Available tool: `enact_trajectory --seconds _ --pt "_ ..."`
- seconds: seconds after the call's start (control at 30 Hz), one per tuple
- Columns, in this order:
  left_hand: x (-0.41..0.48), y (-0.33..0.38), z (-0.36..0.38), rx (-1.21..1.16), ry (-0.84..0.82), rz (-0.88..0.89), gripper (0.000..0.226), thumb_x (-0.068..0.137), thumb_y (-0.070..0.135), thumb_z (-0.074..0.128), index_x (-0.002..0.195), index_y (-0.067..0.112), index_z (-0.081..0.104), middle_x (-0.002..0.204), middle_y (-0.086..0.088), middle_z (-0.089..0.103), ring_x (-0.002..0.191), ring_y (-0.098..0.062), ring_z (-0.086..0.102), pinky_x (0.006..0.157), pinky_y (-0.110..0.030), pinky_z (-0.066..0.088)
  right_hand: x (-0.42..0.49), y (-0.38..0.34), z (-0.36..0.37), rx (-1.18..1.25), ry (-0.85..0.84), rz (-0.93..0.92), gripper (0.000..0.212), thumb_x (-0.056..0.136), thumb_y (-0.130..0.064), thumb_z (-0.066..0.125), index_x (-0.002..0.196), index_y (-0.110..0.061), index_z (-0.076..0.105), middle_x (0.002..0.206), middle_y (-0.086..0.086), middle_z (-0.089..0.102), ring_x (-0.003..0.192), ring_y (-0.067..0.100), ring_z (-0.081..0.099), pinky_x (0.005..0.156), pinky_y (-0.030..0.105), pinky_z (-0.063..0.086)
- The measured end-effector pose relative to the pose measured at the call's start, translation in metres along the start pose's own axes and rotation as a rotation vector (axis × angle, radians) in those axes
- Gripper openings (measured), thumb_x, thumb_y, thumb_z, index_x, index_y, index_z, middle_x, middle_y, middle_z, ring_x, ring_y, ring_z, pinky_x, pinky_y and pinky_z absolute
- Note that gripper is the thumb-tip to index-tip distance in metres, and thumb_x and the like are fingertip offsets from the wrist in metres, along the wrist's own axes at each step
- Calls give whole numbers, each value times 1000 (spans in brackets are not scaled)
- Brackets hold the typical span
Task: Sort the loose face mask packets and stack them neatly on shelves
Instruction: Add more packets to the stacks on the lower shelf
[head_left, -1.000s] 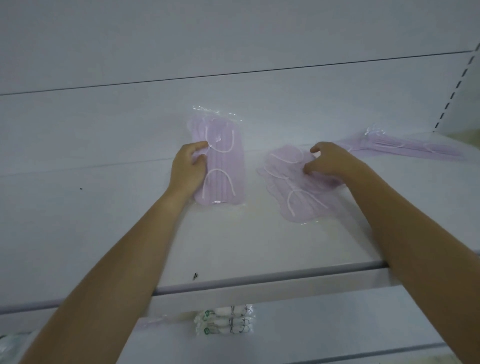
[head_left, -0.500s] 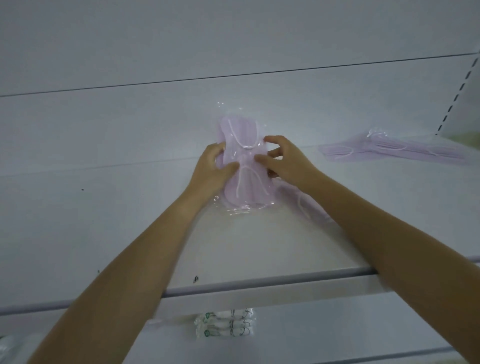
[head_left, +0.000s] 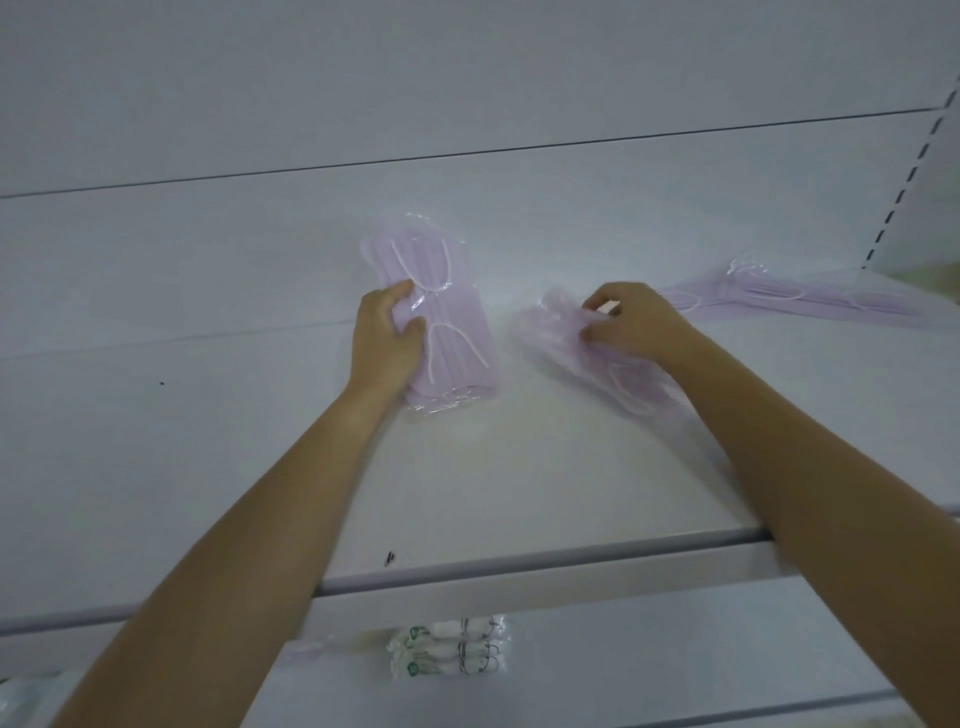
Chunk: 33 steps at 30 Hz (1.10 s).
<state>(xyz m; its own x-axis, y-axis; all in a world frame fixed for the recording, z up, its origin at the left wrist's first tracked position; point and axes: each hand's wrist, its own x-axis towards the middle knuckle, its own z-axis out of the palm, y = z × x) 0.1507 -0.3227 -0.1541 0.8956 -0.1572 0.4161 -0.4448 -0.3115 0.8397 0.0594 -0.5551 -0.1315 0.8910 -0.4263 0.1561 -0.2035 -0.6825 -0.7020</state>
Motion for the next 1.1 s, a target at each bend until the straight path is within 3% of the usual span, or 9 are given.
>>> enact_trajectory --seconds 0.1,0.2,0.37,0.47,0.63,0.7,0.83,1.0,1.1 --pt "-6 11 1 -42 -61 -3 34 93 12 55 127 12 54 125 1 44 113 -4 45 87 -4 30 4 -8 0 487 93 51 18 79 -15 71 90 -20 58 78 -1 58 62 11 55 54 21 44" --pt "-16 32 16 -205 -179 -19 8 96 26 53 93 28 60 99 11 52 79 21 50 67 5 35 6 -16 12 676 122 63 23 80 -12 72 80 -22 50 83 4 59 68 16 58 66 29 50" --pt "-24 53 39 -118 -250 67 30 83 4 66 102 27 59 106 8 54 98 -3 53 80 -6 40 6 -24 26 608 139 -28 29 81 -24 72 94 -17 47 79 -4 53 69 11 55 58 19 45" --pt "-18 65 46 -160 -158 -51 35 79 -9 60 105 14 62 91 6 62 81 -7 60 72 -13 48 23 -18 1 371 193 -112 39 87 -34 63 115 -12 48 104 1 57 92 17 56 71 18 41" --pt "-5 94 96 -297 -35 -140 67 79 -12 58 138 13 38 119 2 49 104 -14 51 87 -23 45 56 49 -81 -275 179 104 55 92 -36 51 137 -7 38 138 20 37 129 35 35 105 41 29" --pt "-10 102 125 -335 -55 -125 77 78 -14 54 141 23 30 123 12 46 111 -12 48 87 -19 45 56 94 -109 -453 246 198 49 93 -29 46 135 -6 38 139 21 35 130 36 30 107 44 24" --pt "-15 112 180 -212 -65 -213 70 80 -12 51 143 13 35 143 -7 42 130 -23 43 105 -28 38 56 157 -146 -544 112 396 44 94 -24 38 134 -6 38 142 20 33 133 35 29 112 45 19" --pt "-29 103 206 -155 30 -167 57 81 -8 52 135 11 45 137 -11 46 126 -23 45 104 -27 36 57 173 -154 -537 -63 283 47 85 -24 57 127 -7 44 132 19 45 125 36 36 102 39 28" --pt "-24 94 196 -125 82 -134 57 78 -8 55 131 11 49 134 -11 48 121 -23 48 101 -28 40 59 170 -160 -570 -136 211 32 78 -24 64 104 -9 54 121 16 54 117 34 43 94 36 29"
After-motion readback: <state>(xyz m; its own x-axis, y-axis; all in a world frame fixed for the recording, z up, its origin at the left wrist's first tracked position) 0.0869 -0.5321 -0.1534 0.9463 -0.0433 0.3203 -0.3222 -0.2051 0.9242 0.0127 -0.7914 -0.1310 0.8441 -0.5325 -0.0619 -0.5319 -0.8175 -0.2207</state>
